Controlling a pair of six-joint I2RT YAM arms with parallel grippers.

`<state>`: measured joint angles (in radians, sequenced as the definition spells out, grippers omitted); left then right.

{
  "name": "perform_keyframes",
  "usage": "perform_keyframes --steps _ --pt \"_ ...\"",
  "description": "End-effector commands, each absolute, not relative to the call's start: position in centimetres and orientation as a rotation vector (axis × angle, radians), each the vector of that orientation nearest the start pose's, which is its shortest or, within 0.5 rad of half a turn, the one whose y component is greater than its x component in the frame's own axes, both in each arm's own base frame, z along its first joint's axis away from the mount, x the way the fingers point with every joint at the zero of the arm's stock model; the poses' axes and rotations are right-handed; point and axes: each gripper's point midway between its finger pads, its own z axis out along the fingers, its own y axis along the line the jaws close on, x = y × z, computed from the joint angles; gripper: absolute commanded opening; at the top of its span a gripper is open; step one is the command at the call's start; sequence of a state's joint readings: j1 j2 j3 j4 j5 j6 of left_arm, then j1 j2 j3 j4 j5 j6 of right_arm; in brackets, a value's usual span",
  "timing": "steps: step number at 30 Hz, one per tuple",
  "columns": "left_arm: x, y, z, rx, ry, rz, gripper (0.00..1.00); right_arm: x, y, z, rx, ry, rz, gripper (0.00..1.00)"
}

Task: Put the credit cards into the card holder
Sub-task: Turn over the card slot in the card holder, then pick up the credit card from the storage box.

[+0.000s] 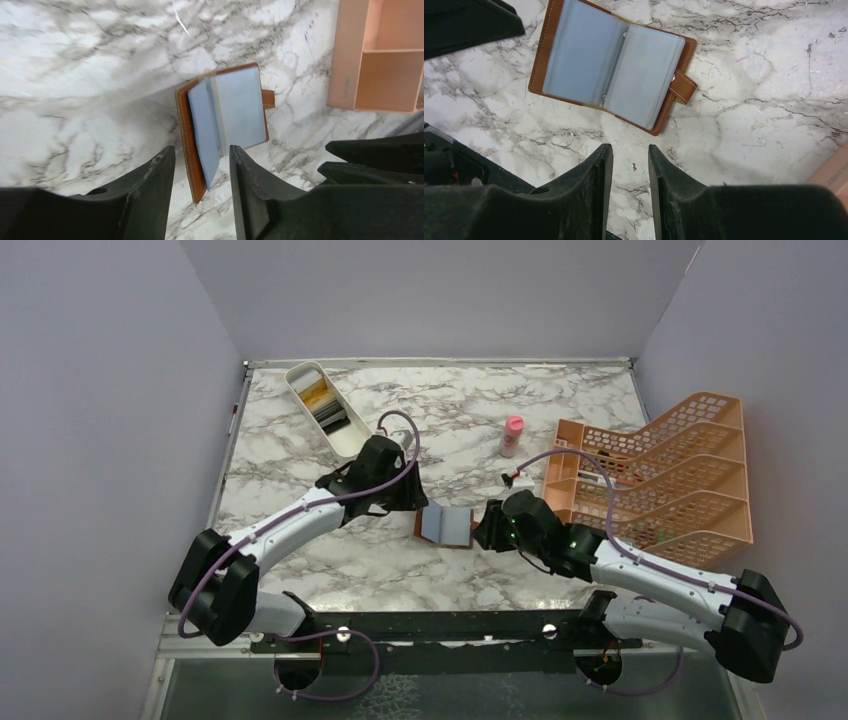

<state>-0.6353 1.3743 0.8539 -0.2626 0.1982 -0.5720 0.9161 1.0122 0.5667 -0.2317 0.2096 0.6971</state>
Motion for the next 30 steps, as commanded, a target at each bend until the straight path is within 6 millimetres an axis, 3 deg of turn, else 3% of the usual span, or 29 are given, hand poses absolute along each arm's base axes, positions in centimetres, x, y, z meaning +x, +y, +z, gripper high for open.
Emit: perform_keyframes --steps 1,6,9,12,13,18,24,30 --pt "28.8 -22.7 14.7 0.124 2.315 -0.566 0.49 19.0 22.5 10.3 -0.205 2.314 0.573 0.37" --pt "32.6 -18.6 17.7 0.196 2.18 -0.245 0.51 18.8 22.9 11.8 -0.223 2.287 0.622 0.37" --pt "35.2 -16.0 19.1 0.348 2.116 -0.001 0.51 18.6 23.3 12.8 -0.234 2.262 0.666 0.37" --pt "37.7 -14.8 20.8 0.601 2.0 0.154 0.5 18.5 23.4 13.7 -0.239 2.241 0.69 0.37" --pt "38.8 -14.0 21.7 0.599 1.968 0.203 0.5 18.5 23.4 13.9 -0.243 2.236 0.693 0.37" --pt "44.2 -10.2 24.3 0.653 1.911 0.205 0.5 18.6 23.5 14.5 -0.258 2.232 0.685 0.37" --pt "50.5 -6.0 23.5 0.782 1.905 0.305 0.57 18.7 23.7 14.4 -0.267 2.249 0.674 0.37" --pt "56.4 -1.6 19.1 0.798 1.996 0.359 0.57 18.9 23.3 13.8 -0.21 2.267 0.656 0.37"
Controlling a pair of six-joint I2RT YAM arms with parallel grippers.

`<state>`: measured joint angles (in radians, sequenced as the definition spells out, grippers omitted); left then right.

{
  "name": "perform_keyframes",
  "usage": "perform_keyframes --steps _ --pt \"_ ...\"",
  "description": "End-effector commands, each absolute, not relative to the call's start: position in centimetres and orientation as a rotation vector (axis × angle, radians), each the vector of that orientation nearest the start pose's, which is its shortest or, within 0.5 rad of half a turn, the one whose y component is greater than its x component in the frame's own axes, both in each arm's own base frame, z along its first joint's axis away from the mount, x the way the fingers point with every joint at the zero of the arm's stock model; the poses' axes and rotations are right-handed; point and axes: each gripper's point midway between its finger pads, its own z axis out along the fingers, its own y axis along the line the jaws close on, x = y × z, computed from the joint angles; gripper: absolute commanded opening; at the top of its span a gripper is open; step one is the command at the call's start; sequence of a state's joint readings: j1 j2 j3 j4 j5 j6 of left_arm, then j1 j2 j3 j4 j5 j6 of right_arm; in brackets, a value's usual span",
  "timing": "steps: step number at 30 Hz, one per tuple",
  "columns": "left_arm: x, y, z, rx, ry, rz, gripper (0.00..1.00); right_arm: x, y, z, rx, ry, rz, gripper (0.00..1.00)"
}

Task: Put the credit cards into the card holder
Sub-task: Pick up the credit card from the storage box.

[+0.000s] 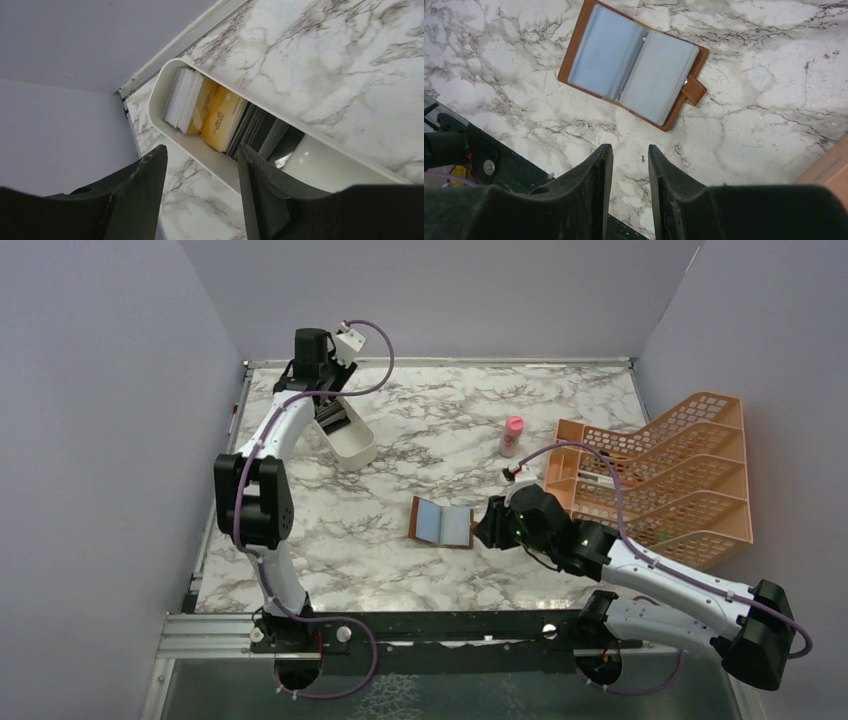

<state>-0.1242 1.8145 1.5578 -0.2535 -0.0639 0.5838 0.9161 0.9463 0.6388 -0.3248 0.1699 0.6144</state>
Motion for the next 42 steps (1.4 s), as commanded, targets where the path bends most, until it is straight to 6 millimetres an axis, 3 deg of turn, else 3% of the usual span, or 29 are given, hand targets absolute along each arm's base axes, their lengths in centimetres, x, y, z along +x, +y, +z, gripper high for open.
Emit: perform_keyframes --steps 1,5,11,19,32,37,42 --pt "57.2 -1.2 18.5 0.811 2.006 0.368 0.57 19.0 23.3 13.8 -0.203 2.264 0.654 0.37" --pt "59.8 0.9 16.1 0.808 2.047 0.42 0.56 19.5 23.5 13.7 -0.186 2.256 0.642 0.37" --pt "62.6 1.8 13.2 0.841 2.059 0.46 0.55 20.1 24.2 12.5 -0.19 2.307 0.594 0.37" --pt "64.2 3.3 9.9 0.873 2.085 0.543 0.56 21.0 25.4 12.0 -0.219 2.34 0.563 0.37" --pt "65.1 4.9 8.3 0.86 2.07 0.637 0.51 21.5 25.3 11.8 -0.211 2.344 0.523 0.37" --pt "65.5 5.2 9.5 0.857 2.032 0.675 0.4 21.5 25.3 11.7 -0.209 2.35 0.521 0.37" --pt "66.0 5.1 11.6 0.853 1.98 0.692 0.37 21.4 25.5 11.4 -0.207 2.36 0.532 0.37"
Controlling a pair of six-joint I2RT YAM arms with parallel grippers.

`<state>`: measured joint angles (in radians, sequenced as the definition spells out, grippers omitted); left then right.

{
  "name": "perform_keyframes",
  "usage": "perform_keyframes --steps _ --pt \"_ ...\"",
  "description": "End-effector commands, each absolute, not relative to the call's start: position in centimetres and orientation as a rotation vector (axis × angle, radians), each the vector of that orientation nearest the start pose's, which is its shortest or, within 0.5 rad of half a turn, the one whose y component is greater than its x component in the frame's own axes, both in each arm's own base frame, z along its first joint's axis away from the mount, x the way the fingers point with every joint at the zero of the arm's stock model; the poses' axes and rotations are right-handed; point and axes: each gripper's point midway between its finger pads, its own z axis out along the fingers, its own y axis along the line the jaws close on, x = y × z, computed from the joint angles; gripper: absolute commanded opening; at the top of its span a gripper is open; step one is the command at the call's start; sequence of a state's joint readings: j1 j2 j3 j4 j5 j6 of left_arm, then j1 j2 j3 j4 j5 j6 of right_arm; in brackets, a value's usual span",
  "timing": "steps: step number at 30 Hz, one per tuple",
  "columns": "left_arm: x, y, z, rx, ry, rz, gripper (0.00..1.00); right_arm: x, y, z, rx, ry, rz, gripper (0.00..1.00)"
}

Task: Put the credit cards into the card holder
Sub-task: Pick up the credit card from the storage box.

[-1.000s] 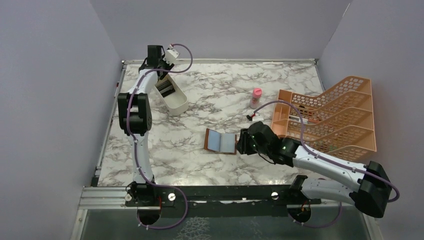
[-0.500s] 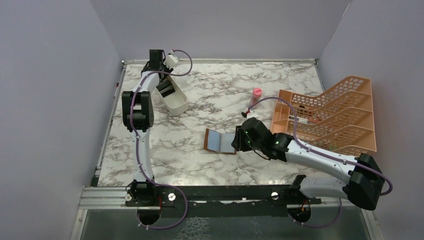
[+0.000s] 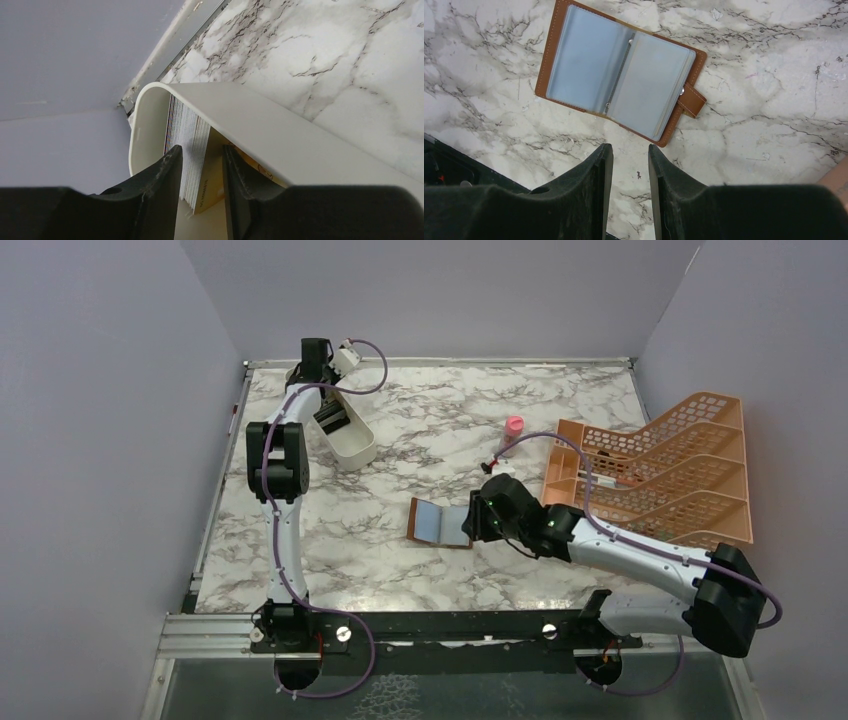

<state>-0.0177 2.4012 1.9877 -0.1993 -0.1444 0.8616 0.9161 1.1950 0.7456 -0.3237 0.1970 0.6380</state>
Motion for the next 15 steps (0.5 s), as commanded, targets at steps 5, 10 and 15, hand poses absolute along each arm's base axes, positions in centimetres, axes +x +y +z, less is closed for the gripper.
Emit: perform_keyframes --steps 5,10,15 --pt "66.2 5.1 12.3 0.859 1.967 0.7 0.34 21.2 25.6 11.3 -0.206 2.369 0.538 0.37" --pt "66.2 5.2 12.5 0.863 1.968 0.712 0.29 21.2 25.6 11.3 -0.204 2.368 0.536 0.37" --pt "66.2 5.3 13.1 0.862 1.959 0.72 0.25 21.2 25.6 11.2 -0.205 2.37 0.541 0.37"
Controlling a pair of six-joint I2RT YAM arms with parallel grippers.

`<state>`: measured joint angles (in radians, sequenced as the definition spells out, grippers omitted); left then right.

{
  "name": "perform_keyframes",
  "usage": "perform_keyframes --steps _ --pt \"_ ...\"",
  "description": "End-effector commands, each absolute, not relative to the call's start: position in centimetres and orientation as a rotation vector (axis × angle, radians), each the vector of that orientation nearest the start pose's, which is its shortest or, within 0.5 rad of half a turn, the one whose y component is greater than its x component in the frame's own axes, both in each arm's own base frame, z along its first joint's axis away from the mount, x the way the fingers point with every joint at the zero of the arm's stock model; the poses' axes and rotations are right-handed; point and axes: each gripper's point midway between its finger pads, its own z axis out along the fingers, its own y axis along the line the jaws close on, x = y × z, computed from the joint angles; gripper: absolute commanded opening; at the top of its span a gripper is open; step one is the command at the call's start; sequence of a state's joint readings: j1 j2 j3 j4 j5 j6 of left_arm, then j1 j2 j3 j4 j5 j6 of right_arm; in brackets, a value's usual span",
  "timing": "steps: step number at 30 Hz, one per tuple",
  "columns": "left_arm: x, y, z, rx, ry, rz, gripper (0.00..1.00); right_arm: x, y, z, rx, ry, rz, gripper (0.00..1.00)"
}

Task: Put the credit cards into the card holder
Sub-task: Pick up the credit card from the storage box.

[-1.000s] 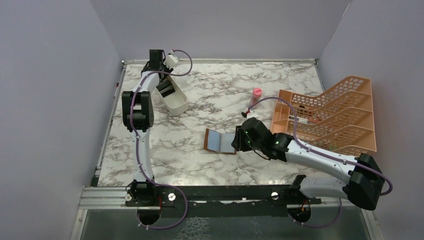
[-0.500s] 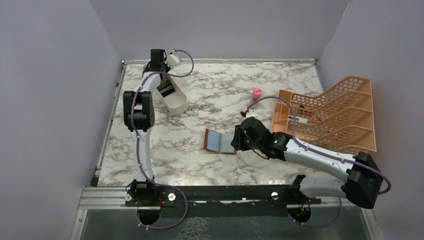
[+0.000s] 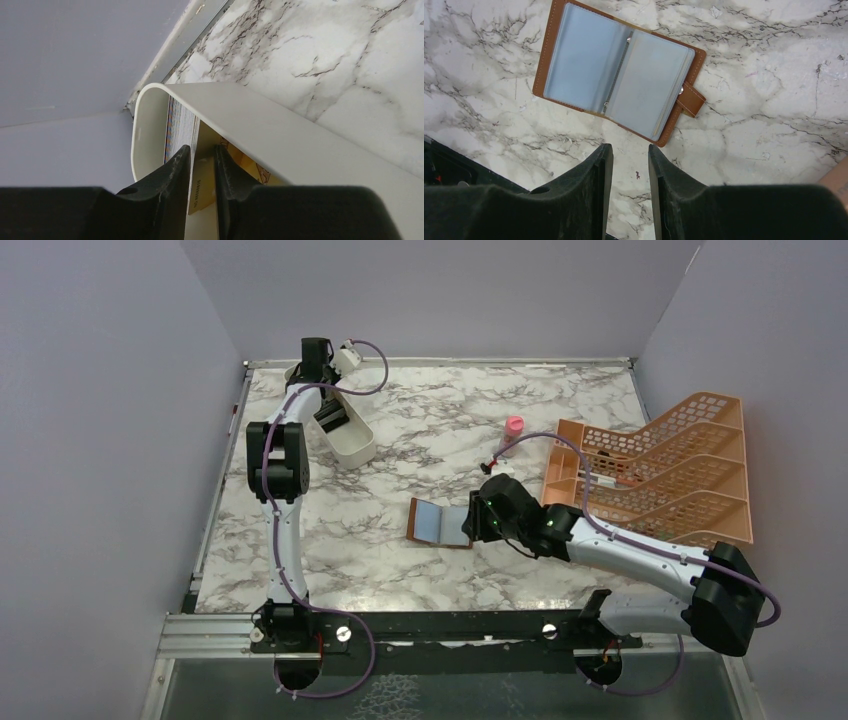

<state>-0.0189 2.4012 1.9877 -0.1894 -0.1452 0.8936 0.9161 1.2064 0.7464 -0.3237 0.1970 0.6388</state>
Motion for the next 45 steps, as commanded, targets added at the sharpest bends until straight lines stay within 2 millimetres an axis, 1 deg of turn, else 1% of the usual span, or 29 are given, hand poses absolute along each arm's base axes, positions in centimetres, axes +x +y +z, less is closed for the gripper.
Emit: perform_keyframes --steps 1,5,10,20,24,28,31,33,35,36,39,41,43,44,45 --pt "66.3 5.3 13.3 0.861 1.955 0.719 0.23 21.2 25.6 11.2 -0.205 2.37 0.543 0.37" --pt "66.2 5.0 13.8 0.858 1.952 0.707 0.15 21.1 25.7 11.1 -0.206 2.374 0.547 0.37" --pt "65.3 4.1 14.8 0.838 1.95 0.653 0.0 20.9 25.7 11.1 -0.205 2.378 0.559 0.37" --pt "61.5 0.6 17.4 0.722 1.96 0.375 0.0 19.9 25.9 10.9 -0.206 2.394 0.618 0.37" --pt "59.7 -0.9 19.3 0.644 1.958 0.25 0.0 19.7 25.6 11.1 -0.19 2.394 0.623 0.37" --pt "57.5 -3.3 21.6 0.508 1.948 0.034 0.0 19.5 25.9 11.7 -0.191 2.374 0.67 0.37" --pt "55.7 -6.1 23.6 0.412 1.93 -0.197 0.0 19.5 26.0 12.0 -0.199 2.364 0.679 0.37" --pt "54.5 -7.8 24.8 0.317 1.931 -0.357 0.0 19.7 26.0 12.1 -0.204 2.359 0.67 0.37" --pt "53.0 -9.9 25.7 0.248 1.926 -0.543 0.0 19.9 26.1 12.0 -0.214 2.36 0.655 0.37" --pt "52.1 -11.1 26.7 0.234 1.906 -0.641 0.0 20.0 26.0 11.7 -0.216 2.368 0.64 0.37" --pt "49.4 -13.8 27.3 0.123 1.927 -0.927 0.0 20.2 25.9 11.4 -0.206 2.378 0.615 0.36" --pt "47.6 -15.2 27.1 0.104 1.95 -1.07 0.0 20.4 25.8 10.8 -0.194 2.384 0.601 0.36" --pt "45.8 -16.0 26.2 0.068 1.982 -1.163 0.0 20.6 25.6 10.2 -0.182 2.39 0.582 0.36" --pt "44.9 -16.4 26.6 0.071 1.973 -1.189 0.0 20.7 25.6 9.9 -0.18 2.393 0.575 0.36" --pt "43.7 -16.9 25.8 0.063 1.985 -1.212 0.0 20.9 25.5 9.6 -0.174 2.397 0.567 0.35"
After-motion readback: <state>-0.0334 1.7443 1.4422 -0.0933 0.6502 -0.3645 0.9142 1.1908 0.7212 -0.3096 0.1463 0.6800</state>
